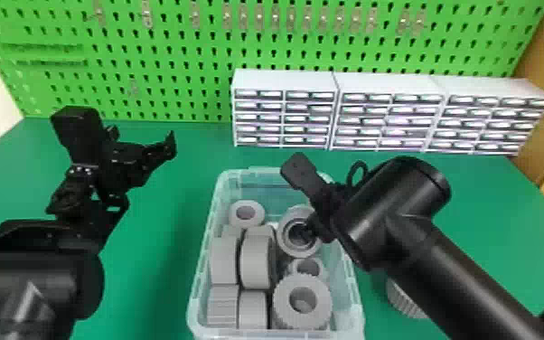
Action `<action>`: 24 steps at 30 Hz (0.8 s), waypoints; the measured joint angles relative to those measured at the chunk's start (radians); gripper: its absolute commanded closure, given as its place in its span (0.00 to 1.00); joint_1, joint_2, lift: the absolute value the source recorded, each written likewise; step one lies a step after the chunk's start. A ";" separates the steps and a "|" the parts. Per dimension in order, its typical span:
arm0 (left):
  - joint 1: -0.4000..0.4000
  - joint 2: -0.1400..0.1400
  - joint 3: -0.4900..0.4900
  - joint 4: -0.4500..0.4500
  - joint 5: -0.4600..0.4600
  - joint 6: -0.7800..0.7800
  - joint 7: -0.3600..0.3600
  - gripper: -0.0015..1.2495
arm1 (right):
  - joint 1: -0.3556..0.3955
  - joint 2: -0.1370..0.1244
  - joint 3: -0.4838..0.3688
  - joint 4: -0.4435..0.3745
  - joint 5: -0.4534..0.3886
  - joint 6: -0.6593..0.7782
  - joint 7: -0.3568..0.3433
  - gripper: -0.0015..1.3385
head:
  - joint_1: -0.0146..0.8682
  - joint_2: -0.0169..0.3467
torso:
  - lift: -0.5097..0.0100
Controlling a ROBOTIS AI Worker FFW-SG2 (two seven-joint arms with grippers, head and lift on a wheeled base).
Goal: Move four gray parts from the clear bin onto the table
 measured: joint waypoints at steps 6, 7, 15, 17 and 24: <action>-0.002 0.000 0.000 0.000 0.001 0.000 0.000 0.10 | -0.007 0.014 0.005 0.027 0.023 -0.031 0.001 0.39 | 0.79 0.12 | 0.89; -0.002 0.000 0.000 0.000 0.002 0.000 0.000 0.10 | -0.008 0.015 0.007 0.032 0.027 -0.038 0.001 0.39 | 0.79 0.12 | 0.89; -0.002 0.000 -0.001 0.000 0.002 0.000 0.000 0.10 | -0.010 0.026 0.026 0.081 0.039 -0.109 0.016 0.39 | 0.79 0.12 | 0.89; -0.002 0.001 -0.001 0.000 0.002 0.000 0.000 0.10 | -0.010 0.028 0.029 0.091 0.043 -0.123 0.022 0.39 | 0.79 0.12 | 0.89; -0.003 0.001 0.000 0.000 0.003 -0.001 0.000 0.10 | -0.017 0.035 0.058 0.113 0.066 -0.150 0.028 0.58 | 0.79 0.12 | 0.89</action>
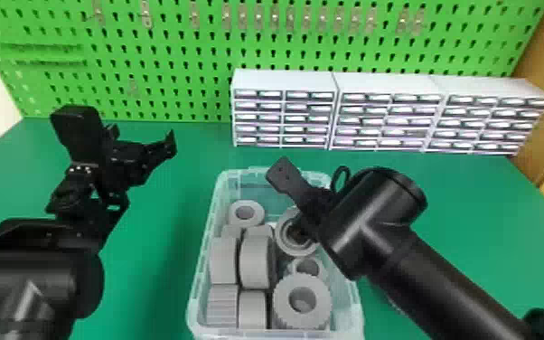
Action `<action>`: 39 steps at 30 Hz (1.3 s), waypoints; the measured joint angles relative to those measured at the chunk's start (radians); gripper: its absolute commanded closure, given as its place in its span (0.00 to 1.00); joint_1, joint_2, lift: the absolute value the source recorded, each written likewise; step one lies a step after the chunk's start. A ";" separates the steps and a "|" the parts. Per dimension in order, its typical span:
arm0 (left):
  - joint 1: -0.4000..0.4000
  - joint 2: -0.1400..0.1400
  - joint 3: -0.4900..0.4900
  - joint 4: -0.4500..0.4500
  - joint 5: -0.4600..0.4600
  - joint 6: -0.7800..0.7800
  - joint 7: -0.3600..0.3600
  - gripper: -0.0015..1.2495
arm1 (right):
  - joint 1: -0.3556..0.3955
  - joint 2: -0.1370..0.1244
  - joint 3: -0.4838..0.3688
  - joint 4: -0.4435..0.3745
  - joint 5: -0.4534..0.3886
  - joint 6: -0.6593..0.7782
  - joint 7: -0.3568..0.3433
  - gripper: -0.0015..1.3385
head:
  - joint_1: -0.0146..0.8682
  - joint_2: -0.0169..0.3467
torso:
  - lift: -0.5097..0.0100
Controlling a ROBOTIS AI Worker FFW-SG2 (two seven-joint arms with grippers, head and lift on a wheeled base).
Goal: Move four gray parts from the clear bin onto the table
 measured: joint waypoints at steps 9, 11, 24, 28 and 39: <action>0.001 0.000 0.002 0.000 0.000 -0.001 -0.004 0.10 | 0.005 -0.006 0.076 -0.035 0.116 -0.014 0.002 0.99 | 0.79 0.12 | 0.89; 0.001 0.000 0.002 0.000 0.000 -0.001 -0.005 0.10 | 0.008 -0.007 0.080 -0.039 0.126 -0.017 0.003 0.99 | 0.79 0.12 | 0.89; 0.004 0.000 0.000 0.000 -0.001 -0.001 -0.008 0.10 | 0.016 -0.009 0.090 -0.043 0.135 -0.012 0.003 0.99 | 0.79 0.12 | 0.89; 0.006 0.000 -0.001 0.000 -0.006 0.000 -0.008 0.10 | 0.018 -0.007 0.077 -0.050 0.137 -0.008 0.003 0.99 | 0.79 0.12 | 0.89; 0.010 0.000 0.001 0.000 -0.010 0.000 -0.008 0.10 | 0.037 0.008 -0.022 -0.137 0.152 0.015 0.003 0.99 | 0.79 0.12 | 0.89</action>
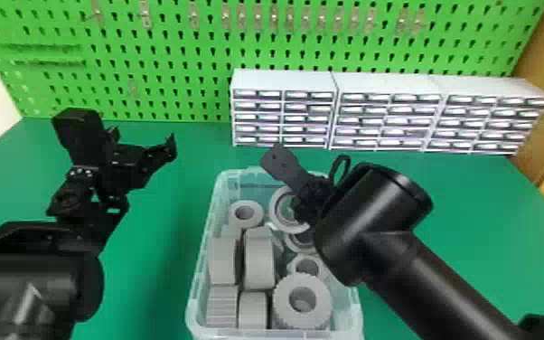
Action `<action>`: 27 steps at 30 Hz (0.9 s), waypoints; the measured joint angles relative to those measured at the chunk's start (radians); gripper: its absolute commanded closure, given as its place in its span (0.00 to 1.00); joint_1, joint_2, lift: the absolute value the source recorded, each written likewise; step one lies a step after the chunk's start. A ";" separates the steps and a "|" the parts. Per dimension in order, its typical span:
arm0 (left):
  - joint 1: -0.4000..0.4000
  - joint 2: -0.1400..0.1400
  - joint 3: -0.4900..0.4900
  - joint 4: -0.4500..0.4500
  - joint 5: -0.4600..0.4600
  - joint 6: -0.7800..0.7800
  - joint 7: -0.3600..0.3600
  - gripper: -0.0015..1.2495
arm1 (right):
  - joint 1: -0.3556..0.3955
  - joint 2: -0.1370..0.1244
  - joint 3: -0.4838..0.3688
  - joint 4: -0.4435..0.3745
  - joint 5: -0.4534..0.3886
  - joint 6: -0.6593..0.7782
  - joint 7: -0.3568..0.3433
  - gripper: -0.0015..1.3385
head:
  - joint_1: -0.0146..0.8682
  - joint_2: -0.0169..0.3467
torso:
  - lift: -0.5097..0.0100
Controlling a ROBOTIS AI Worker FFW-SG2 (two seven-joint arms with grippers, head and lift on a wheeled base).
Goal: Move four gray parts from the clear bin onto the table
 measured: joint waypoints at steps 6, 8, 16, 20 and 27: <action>0.002 0.000 0.001 0.000 0.000 0.000 0.000 0.10 | 0.013 0.000 -0.055 -0.089 0.020 0.020 0.000 0.99 | 0.79 0.12 | 0.89; 0.003 0.000 0.001 0.000 0.000 0.001 -0.001 0.10 | 0.019 -0.003 -0.080 -0.125 0.026 0.028 0.000 0.99 | 0.79 0.12 | 0.89; 0.005 0.000 0.003 0.000 0.000 0.001 -0.007 0.10 | 0.063 -0.015 -0.187 -0.261 0.076 0.095 0.000 0.99 | 0.79 0.12 | 0.89; 0.005 0.000 0.003 0.000 0.000 0.001 -0.011 0.10 | 0.102 -0.023 -0.261 -0.313 0.098 0.142 0.000 0.99 | 0.79 0.12 | 0.89; 0.007 0.000 0.004 0.000 0.000 0.001 -0.013 0.10 | 0.169 -0.022 -0.393 -0.350 0.112 0.209 0.000 0.99 | 0.79 0.12 | 0.89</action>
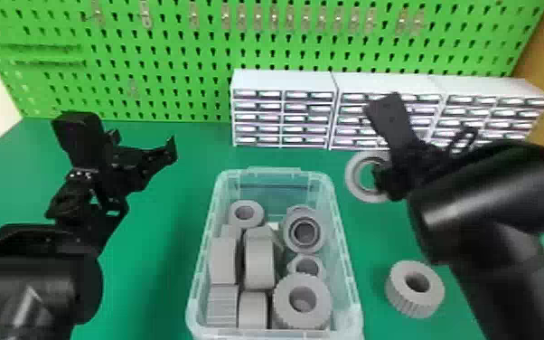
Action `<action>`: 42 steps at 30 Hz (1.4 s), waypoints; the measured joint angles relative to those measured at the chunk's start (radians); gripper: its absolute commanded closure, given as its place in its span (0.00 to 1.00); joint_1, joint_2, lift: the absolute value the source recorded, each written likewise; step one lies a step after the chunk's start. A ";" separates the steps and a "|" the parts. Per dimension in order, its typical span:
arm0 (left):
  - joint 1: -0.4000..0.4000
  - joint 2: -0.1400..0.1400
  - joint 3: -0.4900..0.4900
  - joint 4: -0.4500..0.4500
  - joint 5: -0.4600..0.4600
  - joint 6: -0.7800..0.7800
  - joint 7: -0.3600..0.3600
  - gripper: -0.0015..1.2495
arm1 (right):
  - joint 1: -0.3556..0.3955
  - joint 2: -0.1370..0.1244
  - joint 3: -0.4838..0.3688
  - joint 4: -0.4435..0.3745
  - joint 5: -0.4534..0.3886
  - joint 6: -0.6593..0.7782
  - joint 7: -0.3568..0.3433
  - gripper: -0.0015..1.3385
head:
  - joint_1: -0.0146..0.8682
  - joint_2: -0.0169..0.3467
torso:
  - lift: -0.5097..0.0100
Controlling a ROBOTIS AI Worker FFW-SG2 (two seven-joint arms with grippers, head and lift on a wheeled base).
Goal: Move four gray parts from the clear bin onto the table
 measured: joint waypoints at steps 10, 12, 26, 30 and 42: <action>-0.002 0.000 -0.007 0.000 -0.004 0.000 -0.002 0.10 | 0.074 0.012 -0.160 0.004 0.006 0.035 0.000 0.99 | 0.79 0.12 | 0.89; -0.002 0.000 -0.009 0.000 -0.005 0.001 -0.002 0.10 | 0.086 0.015 -0.194 0.018 0.000 0.033 0.000 0.99 | 0.79 0.12 | 0.89; -0.005 0.000 -0.039 0.001 -0.010 0.008 -0.005 0.10 | 0.124 0.014 -0.324 0.194 0.050 -0.013 0.000 0.99 | 0.79 0.12 | 0.89; -0.005 0.000 -0.046 0.002 -0.011 0.012 -0.009 0.10 | 0.131 0.011 -0.334 0.216 0.074 -0.014 0.000 0.99 | 0.79 0.12 | 0.89; -0.006 -0.001 -0.053 0.005 -0.012 0.014 -0.011 0.10 | 0.146 0.023 -0.335 0.261 0.096 -0.016 0.000 0.96 | 0.79 0.12 | 0.89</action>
